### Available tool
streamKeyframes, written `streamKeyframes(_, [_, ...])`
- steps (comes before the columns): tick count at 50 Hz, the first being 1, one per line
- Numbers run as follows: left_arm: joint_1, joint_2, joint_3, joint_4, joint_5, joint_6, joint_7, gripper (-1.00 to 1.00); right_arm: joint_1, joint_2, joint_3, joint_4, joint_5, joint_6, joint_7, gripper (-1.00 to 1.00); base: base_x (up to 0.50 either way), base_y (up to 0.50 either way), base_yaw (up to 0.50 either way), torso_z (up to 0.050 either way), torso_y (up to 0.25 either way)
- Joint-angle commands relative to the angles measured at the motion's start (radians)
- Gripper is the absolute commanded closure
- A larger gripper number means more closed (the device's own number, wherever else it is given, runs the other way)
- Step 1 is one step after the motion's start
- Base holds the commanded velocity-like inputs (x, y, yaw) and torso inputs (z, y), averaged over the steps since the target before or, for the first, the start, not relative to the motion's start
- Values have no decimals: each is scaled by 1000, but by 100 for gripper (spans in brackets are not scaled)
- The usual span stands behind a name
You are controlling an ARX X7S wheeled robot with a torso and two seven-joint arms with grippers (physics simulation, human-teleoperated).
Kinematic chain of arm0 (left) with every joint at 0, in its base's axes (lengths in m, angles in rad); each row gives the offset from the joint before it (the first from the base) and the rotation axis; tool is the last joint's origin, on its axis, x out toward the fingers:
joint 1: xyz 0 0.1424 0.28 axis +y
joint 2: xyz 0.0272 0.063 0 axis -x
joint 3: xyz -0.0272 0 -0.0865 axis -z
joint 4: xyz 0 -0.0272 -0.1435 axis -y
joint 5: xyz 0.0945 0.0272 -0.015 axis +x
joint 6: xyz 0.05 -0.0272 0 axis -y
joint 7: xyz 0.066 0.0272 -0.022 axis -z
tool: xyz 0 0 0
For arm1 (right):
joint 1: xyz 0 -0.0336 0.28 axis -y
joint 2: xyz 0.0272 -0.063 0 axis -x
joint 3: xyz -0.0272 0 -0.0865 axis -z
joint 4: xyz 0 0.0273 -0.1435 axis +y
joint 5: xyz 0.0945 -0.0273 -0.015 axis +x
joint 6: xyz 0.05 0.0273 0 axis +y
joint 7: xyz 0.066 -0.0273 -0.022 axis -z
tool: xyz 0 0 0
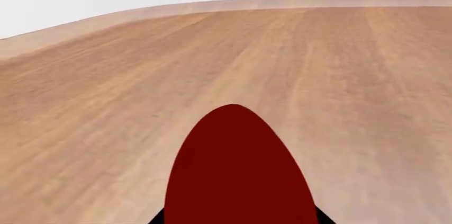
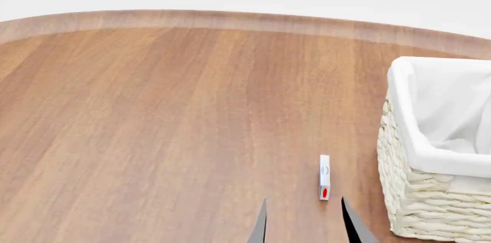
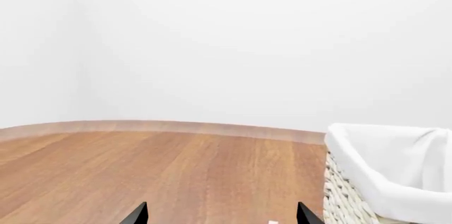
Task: Pick up the ketchup, and put it in the basket.
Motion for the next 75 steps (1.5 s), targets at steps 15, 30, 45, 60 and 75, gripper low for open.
streamKeyframes(15, [60,-77,43,570,-87,-460,-123,100,6,8,-8,-1,10,3,12,-100,0,0,0,0,0])
streamKeyframes(30, [-83,-177,189,963,-116,-844,-142,100,8,13,-11,-3,14,3,18,-100,0,0,0,0,0])
streamKeyframes(45, [-358,-205,293,1119,-202,-1135,-104,100,8,22,-8,-17,21,6,25,-100,0,0,0,0,1])
streamKeyframes(60, [-600,-151,421,1036,-264,-1270,20,100,10,28,-11,-22,26,7,32,-100,0,0,0,0,0])
streamKeyframes(75, [-864,-100,529,805,-328,-1308,295,100,12,32,-13,-19,35,2,34,-100,0,0,0,0,1])
